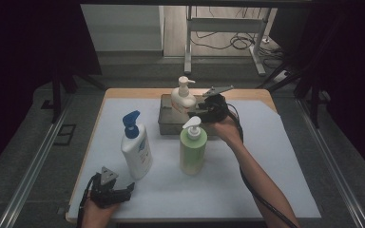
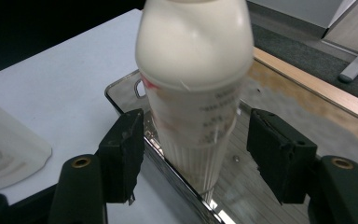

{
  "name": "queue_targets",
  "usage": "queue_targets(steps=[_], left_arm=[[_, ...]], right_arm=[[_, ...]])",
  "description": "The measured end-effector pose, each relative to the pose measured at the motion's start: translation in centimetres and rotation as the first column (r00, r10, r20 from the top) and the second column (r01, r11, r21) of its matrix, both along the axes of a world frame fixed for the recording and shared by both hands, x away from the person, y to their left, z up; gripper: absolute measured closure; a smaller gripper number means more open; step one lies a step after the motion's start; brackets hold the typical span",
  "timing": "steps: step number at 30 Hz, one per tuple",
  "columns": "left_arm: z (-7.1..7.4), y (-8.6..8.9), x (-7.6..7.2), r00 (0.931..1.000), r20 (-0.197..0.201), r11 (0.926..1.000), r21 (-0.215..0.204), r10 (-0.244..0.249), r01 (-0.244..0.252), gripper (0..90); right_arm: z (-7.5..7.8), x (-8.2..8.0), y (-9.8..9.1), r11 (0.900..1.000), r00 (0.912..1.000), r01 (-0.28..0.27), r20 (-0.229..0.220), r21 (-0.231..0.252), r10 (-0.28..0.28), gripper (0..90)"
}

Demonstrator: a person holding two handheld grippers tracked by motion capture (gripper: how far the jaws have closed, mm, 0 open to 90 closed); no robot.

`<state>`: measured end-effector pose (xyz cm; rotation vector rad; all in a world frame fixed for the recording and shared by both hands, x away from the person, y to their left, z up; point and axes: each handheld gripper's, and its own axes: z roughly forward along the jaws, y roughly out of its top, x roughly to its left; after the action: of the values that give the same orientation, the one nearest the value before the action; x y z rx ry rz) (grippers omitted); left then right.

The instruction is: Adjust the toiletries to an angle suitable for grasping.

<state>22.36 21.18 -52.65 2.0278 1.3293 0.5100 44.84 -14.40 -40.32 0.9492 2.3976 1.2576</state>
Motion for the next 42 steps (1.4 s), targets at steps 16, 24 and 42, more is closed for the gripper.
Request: queue_targets(steps=[16,24,42], left_arm=[[0.0,0.0,0.0,1.0,0.001,1.0,0.0,0.001,-0.001,13.0],[0.0,0.0,0.0,1.0,0.0,1.0,0.001,0.0,0.0,13.0],[0.0,0.0,0.0,1.0,0.001,1.0,0.001,0.001,-0.001,13.0]], right_arm=[[-0.9,-0.1,-2.5,0.9972,0.9973,0.073,-0.009,-0.013,-0.074,68.9],[-1.4,0.9,-2.0,0.9929,0.9931,0.115,-0.02,-0.03,-0.115,89.6],[-4.1,3.4,0.2,0.9902,0.9907,0.114,-0.064,-0.08,-0.12,89.4]])
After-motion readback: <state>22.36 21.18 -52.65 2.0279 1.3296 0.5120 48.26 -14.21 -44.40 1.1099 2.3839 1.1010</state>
